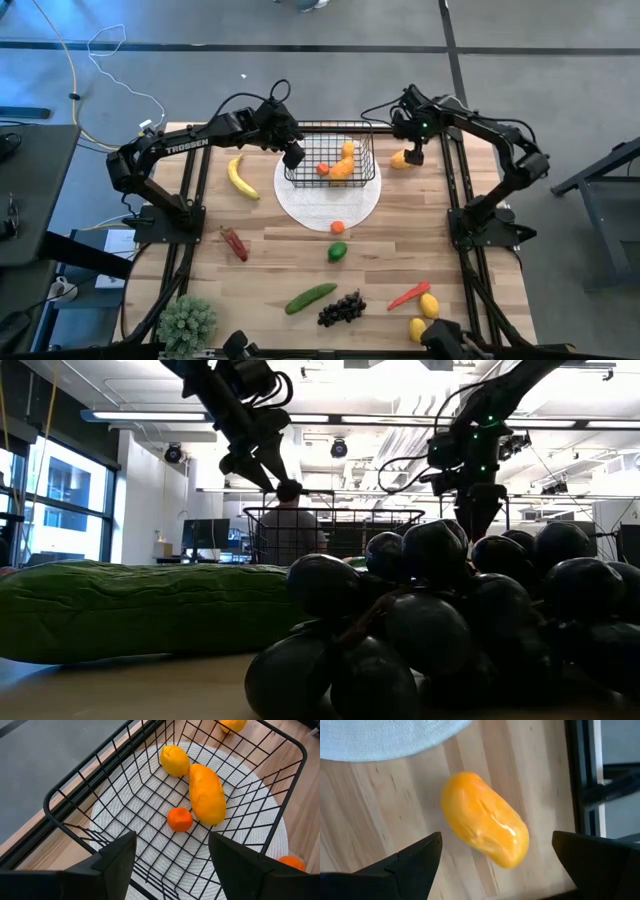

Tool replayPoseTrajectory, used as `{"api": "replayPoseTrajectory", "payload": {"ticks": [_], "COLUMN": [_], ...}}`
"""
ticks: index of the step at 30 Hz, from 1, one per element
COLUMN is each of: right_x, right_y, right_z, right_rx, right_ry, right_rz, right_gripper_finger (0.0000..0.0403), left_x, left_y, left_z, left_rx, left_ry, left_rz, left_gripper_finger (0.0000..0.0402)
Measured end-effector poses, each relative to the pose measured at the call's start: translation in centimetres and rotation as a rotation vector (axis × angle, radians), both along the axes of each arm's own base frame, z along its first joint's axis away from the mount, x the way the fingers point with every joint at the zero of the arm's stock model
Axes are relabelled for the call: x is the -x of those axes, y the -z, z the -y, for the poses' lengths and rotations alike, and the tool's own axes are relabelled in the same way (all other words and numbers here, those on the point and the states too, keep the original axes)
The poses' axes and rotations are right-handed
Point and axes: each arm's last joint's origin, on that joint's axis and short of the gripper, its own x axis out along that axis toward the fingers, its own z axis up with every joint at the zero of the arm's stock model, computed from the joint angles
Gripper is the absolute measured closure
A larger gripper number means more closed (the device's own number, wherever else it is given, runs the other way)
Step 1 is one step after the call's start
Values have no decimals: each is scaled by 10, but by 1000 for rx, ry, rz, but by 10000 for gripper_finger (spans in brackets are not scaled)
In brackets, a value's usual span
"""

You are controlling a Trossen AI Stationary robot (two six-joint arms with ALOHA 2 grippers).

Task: Build produce basket
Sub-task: Put the mango into the wire basket

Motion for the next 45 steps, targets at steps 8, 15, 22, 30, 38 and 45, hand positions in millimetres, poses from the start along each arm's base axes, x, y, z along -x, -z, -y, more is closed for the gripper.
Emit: {"api": "replayPoseTrajectory", "payload": {"ticks": [8, 15, 22, 30, 38, 45], "right_x": [3, -5, -10, -12, -7, -5], "right_y": [26, 30, 30, 30, 54, 67], "right_z": [-10, -11, -15, -16, -23, -27], "right_rx": [-7, 93, 98, 82, 97, 145], "right_ry": [-46, -100, -199, -254, -252, -251], "right_rz": [-39, -58, -51, -21, -66, -80], "right_gripper_finger": [43, 43, 43, 43, 43, 43], "left_x": [0, 0, 0, 0, 0, 0], "left_y": [0, 0, 0, 0, 0, 0], "left_z": [0, 0, 0, 0, 0, 0], "left_rx": [0, -14, -15, -15, -15, -16], "left_ry": [0, 19, 20, 20, 20, 20], "left_rz": [0, -9, -10, -10, -10, -8], "left_gripper_finger": [163, 163, 163, 163, 163, 163]}}
